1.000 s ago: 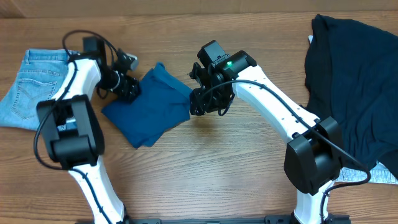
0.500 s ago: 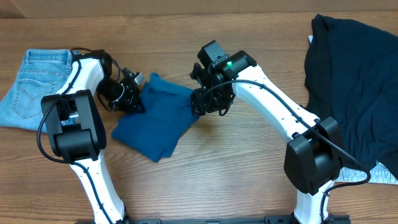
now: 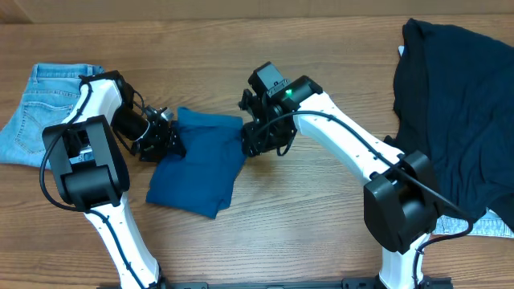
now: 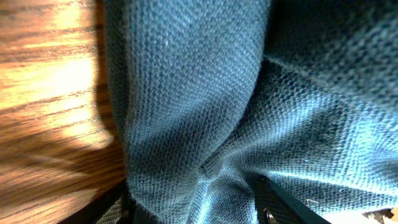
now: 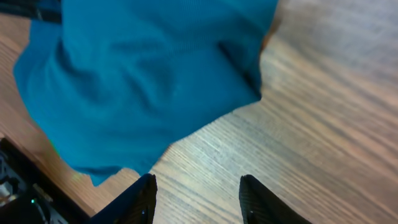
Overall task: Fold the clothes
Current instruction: 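Grasp the teal bundle's left and right sides with both grippers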
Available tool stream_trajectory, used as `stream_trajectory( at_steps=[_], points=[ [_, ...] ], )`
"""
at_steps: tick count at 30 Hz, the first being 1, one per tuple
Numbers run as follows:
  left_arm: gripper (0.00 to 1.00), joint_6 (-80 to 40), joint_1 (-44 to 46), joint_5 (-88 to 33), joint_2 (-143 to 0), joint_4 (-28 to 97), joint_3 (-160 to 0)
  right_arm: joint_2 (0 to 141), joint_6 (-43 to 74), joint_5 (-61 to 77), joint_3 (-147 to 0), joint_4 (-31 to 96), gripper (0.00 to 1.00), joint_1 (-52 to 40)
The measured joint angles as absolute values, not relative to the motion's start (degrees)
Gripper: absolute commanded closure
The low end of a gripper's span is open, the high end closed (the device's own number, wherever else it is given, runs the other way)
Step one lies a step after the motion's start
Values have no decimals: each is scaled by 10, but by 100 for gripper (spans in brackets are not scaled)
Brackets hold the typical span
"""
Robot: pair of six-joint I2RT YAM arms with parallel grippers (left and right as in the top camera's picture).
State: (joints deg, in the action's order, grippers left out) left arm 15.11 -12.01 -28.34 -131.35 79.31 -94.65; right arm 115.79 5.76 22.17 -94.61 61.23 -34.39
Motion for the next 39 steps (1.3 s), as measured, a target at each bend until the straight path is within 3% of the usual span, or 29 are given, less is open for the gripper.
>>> stream_trajectory(
  at_steps=[10, 18, 27, 33, 39],
  points=[
    [40, 157, -120, -286, -1314, 798, -947, 1160, 96, 299, -852, 505, 58, -344],
    [34, 301, -120, -387, -1322, 797, -940, 1198, 92, 303, -849, 489, 58, -345],
    [34, 335, -120, -394, -1322, 797, -940, 1206, 77, 302, -847, 457, 57, -346],
    [39, 371, -120, -410, -1322, 822, -940, 1206, 78, 300, -847, 430, 57, -350],
    [29, 488, -120, -474, -1322, 872, -940, 1206, 78, 294, -847, 430, 56, -350]
  ],
)
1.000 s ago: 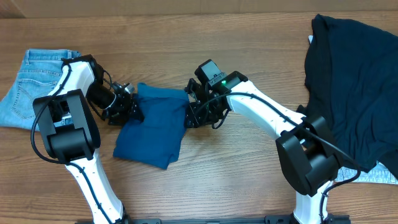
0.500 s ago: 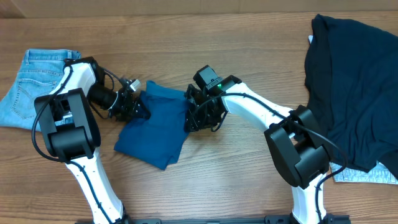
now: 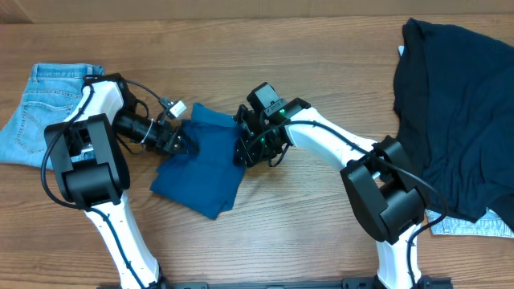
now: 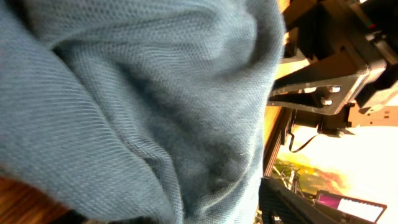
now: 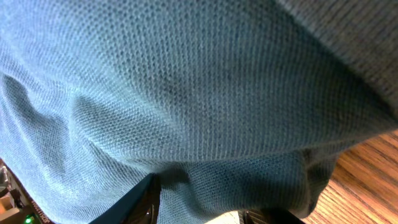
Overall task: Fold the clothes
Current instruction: 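Grasp the teal bundle's left and right sides with both grippers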
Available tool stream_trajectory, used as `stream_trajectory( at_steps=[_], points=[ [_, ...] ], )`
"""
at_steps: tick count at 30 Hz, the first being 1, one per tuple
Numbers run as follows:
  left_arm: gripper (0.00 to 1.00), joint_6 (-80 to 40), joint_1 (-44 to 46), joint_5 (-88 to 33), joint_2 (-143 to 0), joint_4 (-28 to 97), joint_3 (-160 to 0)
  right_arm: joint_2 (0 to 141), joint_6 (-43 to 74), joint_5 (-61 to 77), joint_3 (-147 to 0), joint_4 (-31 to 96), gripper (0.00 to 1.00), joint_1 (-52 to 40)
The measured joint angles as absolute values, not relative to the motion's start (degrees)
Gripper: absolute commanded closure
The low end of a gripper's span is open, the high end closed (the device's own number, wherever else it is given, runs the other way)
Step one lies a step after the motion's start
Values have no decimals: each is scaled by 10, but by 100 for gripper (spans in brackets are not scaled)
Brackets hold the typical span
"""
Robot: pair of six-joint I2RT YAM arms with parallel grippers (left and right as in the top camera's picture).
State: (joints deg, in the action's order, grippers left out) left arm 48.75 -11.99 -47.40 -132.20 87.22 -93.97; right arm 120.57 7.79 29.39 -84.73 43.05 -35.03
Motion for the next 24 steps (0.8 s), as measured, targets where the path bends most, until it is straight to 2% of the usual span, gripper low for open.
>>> stream_trajectory(
  at_steps=[3, 8, 13, 14, 15, 17, 18, 24],
  points=[
    [24, 501, -120, -478, -1322, 872, -940, 1206, 78, 294, -847, 430, 56, -350],
    [25, 510, -120, -478, -1322, 862, -934, 1206, 78, 294, -847, 430, 56, -350],
    [24, 466, -101, -464, -1318, 776, -889, 1206, 78, 294, -847, 431, 56, -352],
    [27, 453, -101, -464, -1314, 766, -883, 1206, 78, 294, -847, 431, 57, -353],
    [35, 446, -101, -465, -1311, 761, -879, 1206, 79, 294, -847, 431, 57, -353],
    [67, 429, -99, -462, -1305, 747, -871, 1206, 79, 294, -847, 431, 57, -353],
    [75, 420, -97, -453, -1305, 736, -867, 1206, 79, 294, -847, 431, 57, -353],
    [94, 397, -90, -442, -1309, 736, -862, 1206, 79, 294, -847, 431, 59, -353]
  ],
)
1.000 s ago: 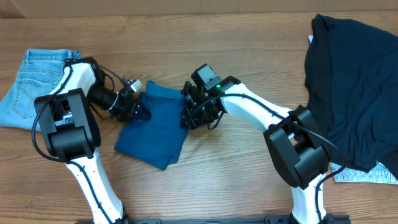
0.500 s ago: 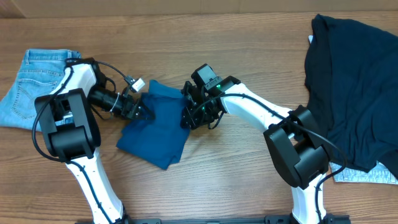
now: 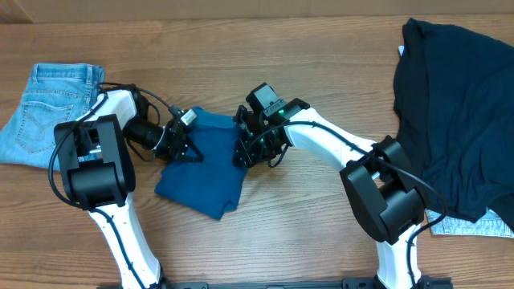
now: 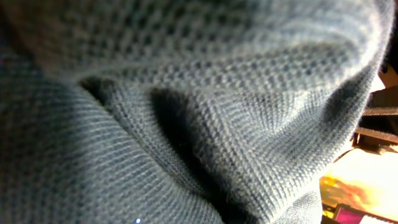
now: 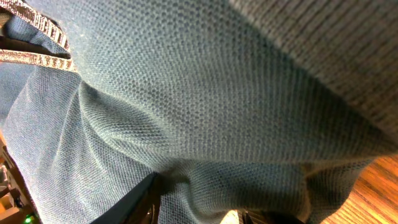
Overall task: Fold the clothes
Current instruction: 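Grasp the teal bundle's left and right sides with both grippers, then carry the teal bundle leftward with the left gripper onto the jeans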
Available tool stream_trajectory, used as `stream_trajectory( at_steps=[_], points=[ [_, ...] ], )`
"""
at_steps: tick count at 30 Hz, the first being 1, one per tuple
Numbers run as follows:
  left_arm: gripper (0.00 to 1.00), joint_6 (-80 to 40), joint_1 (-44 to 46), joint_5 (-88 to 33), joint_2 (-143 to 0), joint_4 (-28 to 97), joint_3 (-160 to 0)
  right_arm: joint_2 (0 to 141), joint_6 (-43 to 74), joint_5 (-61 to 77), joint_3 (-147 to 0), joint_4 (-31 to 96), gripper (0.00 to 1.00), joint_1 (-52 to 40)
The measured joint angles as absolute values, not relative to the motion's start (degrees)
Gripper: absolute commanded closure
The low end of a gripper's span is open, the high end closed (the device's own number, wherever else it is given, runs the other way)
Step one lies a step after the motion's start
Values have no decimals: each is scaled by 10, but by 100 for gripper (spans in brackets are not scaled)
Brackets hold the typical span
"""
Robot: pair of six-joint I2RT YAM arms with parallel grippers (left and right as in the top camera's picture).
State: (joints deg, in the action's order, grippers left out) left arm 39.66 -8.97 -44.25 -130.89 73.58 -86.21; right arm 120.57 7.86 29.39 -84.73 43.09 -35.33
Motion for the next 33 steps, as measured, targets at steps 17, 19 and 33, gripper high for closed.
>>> stream_trajectory(
  at_steps=[17, 19, 33],
  points=[
    [96, 281, -110, -305, -1204, 751, -947, 1018, 74, 232, -940, 569, 60, -217],
    [96, 260, -111, -267, -1158, 736, -950, 985, 69, 229, -945, 590, 60, -182],
    [96, 176, -113, 20, -1016, 678, -954, 966, 4, 216, -945, 673, 60, -79]
  ],
)
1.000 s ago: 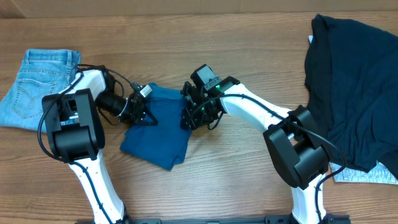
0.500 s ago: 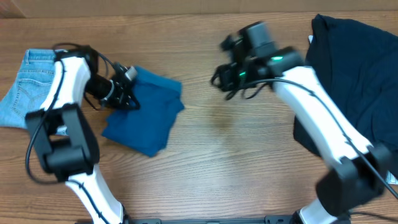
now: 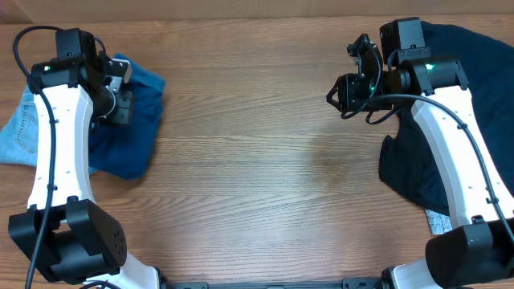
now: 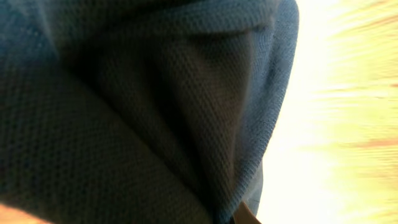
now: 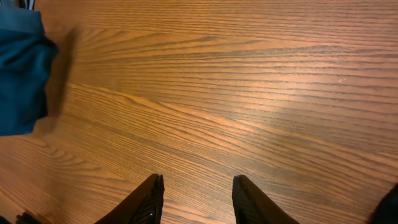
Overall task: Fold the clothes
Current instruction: 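Carry the teal bundle leftward with the left gripper onto the jeans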
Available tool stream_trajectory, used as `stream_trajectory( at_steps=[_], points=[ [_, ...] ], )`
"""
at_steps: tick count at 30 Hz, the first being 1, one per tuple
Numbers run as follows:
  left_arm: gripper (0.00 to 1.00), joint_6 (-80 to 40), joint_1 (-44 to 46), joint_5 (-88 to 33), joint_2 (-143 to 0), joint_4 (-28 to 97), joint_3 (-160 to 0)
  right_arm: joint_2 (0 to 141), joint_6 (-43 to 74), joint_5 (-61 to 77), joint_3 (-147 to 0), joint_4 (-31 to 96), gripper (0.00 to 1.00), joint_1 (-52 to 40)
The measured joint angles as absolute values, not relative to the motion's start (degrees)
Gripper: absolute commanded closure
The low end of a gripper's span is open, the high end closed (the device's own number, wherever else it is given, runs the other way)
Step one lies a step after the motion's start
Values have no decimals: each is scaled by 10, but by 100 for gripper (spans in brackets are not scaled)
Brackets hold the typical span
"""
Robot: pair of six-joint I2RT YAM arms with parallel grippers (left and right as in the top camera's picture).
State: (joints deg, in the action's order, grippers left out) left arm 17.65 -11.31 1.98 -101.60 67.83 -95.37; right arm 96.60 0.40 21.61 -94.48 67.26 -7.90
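A folded teal-blue garment (image 3: 135,128) hangs bunched at the far left of the table, partly over a pair of light jeans (image 3: 16,136). My left gripper (image 3: 120,103) is buried in its top edge and shut on it. In the left wrist view the teal fabric (image 4: 155,112) fills the frame and hides the fingers. My right gripper (image 3: 337,100) is far right, above bare wood, open with nothing between its fingers (image 5: 199,178). The right wrist view shows the teal garment (image 5: 22,74) far off at its left edge.
A large dark navy garment (image 3: 458,104) lies spread over the right end of the table, beneath the right arm. A bit of pale fabric (image 3: 474,229) pokes out under it near the front right. Wooden tabletop (image 3: 257,160) stretches between the two arms.
The teal garment has gone from mid-table to the far left, over the jeans, with my left gripper still on it. My right gripper has let go and now stands open at the far right.
First the teal garment lay left of centre, my left gripper at its left edge and my right gripper open at its right edge. Then both grippers were in the fabric and it was bunched narrower. Now the left holds it over the jeans and the right is away.
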Motion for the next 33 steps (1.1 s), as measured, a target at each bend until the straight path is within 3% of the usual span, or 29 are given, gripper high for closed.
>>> stream_trajectory(
  at_steps=[8, 22, 26, 33],
  points=[
    [96, 168, -136, 97, -1016, 625, -954, 966, 0, 216, -945, 677, 60, -79],
    [94, 168, -277, 21, -1019, 514, -954, 966, 0, 216, -945, 694, 60, -79],
    [85, 165, -298, 11, -1038, 514, -954, 966, 0, 216, -945, 699, 60, -79],
    [79, 164, -329, 6, -1049, 498, -954, 966, 0, 216, -945, 699, 60, -79]
  ],
)
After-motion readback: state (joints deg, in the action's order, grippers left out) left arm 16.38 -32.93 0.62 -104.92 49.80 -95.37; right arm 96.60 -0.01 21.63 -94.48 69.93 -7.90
